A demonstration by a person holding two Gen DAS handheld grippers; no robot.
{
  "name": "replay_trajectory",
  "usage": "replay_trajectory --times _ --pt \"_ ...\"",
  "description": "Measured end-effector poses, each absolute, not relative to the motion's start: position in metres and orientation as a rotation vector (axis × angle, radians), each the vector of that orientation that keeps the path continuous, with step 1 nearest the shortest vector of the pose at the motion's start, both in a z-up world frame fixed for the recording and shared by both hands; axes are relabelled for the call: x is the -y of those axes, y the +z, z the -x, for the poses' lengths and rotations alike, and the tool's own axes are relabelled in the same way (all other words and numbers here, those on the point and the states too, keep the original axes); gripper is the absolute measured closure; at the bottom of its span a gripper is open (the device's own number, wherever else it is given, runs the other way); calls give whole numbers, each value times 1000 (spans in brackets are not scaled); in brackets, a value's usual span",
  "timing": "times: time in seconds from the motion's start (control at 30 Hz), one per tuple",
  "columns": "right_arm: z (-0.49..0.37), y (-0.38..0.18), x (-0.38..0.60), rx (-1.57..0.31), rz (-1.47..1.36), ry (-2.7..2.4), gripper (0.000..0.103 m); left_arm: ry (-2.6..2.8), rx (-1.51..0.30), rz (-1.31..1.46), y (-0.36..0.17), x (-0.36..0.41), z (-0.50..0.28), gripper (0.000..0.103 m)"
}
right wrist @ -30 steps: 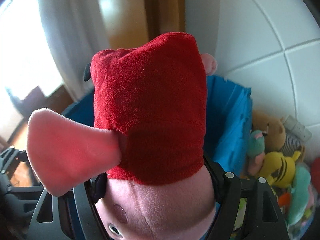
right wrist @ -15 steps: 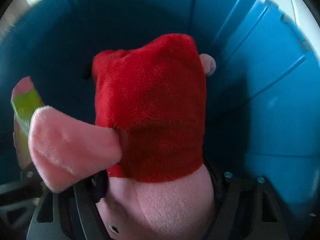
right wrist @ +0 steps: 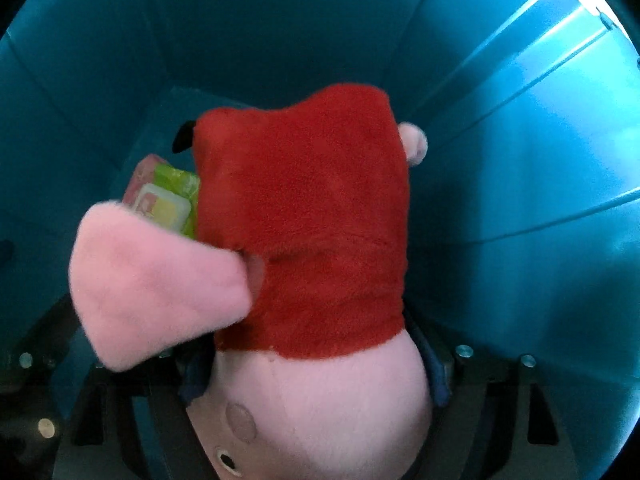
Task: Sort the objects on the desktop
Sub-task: 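Open both tools to drop the wipes and pig into the crate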
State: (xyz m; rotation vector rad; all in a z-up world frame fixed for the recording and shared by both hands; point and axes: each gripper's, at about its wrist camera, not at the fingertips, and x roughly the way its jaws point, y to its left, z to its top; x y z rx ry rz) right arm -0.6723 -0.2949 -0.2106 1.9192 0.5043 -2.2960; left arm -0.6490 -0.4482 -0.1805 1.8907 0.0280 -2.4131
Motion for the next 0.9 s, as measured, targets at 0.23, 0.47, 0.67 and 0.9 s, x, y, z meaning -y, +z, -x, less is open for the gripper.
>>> replay_trajectory --times 0.23,0.47,0.67,0.9 --pt "672 -187 281 -470 -1820 -2382 8 -2444 -22 -1851 -159 445 636 29" --pt "660 -132 300 -500 -1709 -2414 8 -2463 7 -1756 -118 450 607 29" --pt "619 -53 293 -507 -1479 -2481 8 -2601 7 -1563 -59 447 554 29" --pt "537 -1 258 -447 -1214 -2552 3 -2721 47 -1344 -8 421 484 28"
